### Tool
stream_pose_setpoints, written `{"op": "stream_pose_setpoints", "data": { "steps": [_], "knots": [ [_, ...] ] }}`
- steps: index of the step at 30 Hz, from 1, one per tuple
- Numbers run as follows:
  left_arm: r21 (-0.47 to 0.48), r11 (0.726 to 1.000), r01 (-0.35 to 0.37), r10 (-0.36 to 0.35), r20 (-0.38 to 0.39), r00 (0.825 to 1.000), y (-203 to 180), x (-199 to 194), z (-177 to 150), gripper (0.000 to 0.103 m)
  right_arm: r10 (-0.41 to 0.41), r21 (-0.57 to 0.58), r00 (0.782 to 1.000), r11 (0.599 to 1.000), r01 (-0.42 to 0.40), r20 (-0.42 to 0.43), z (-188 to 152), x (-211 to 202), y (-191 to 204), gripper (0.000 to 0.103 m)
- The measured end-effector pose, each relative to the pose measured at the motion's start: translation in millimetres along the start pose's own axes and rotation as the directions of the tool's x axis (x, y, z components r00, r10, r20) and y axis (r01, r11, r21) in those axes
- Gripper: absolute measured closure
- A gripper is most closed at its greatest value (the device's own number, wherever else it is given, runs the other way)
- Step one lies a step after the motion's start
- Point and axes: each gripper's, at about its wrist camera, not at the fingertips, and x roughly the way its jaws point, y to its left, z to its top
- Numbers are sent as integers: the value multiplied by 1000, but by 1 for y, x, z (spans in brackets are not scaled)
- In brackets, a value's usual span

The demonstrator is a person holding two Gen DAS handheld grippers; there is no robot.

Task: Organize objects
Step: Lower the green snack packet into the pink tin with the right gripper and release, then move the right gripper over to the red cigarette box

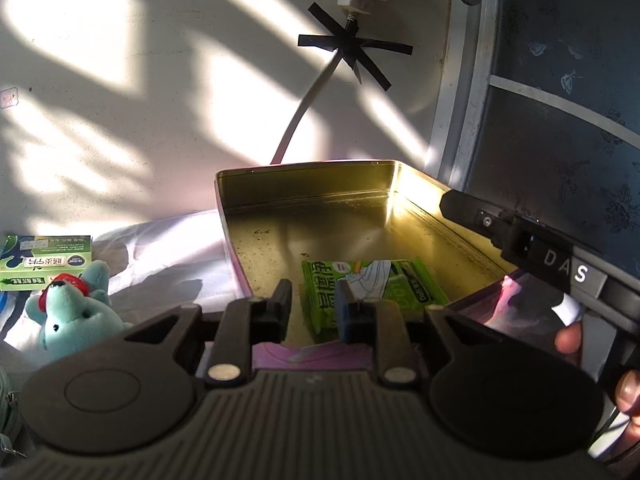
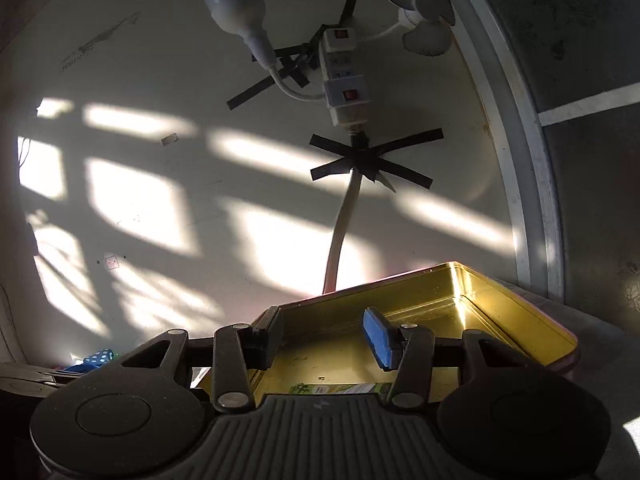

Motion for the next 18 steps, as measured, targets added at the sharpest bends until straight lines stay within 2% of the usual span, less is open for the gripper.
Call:
{"op": "stream_pose_setpoints", "data": {
  "steps": [3, 5, 7, 9, 12, 14, 16, 17, 18],
  "knots": [
    [-9, 998, -69, 69, 28, 997, 22, -28, -15, 71, 126, -65, 992, 990, -127, -23, -3, -4, 30, 56],
    [-24, 993, -117, 118, 23, 993, 40, -45, -27, 71, 212, -76, 975, 973, -217, -73, -7, -1, 48, 56],
    [-45, 984, -171, 171, 1, 985, 61, -60, -42, 71, 307, -75, 939, 944, -321, -158, -17, 5, 73, 56],
    [-76, 973, -220, 218, -30, 975, 84, -75, -58, 71, 362, -74, 903, 919, -387, -230, -27, 10, 93, 56],
    [-134, 943, -306, 300, -67, 952, 124, -100, -80, 71, 431, -53, 833, 878, -476, -347, -47, 16, 125, 56],
    [-179, 902, -393, 385, -79, 919, 156, -120, -89, 71, 465, -32, 786, 853, -521, -408, -60, 18, 142, 56],
    [-234, 842, -487, 477, -102, 873, 192, -136, -94, 62, 478, -30, 751, 835, -549, -456, -70, 19, 158, 56],
    [-276, 783, -558, 544, -131, 829, 219, -147, -96, 61, 479, -35, 740, 829, -559, -473, -75, 19, 165, 56],
    [-312, 736, -601, 585, -154, 796, 242, -154, -97, 61, 483, -37, 728, 821, -569, -487, -78, 19, 172, 56]
  ]
}}
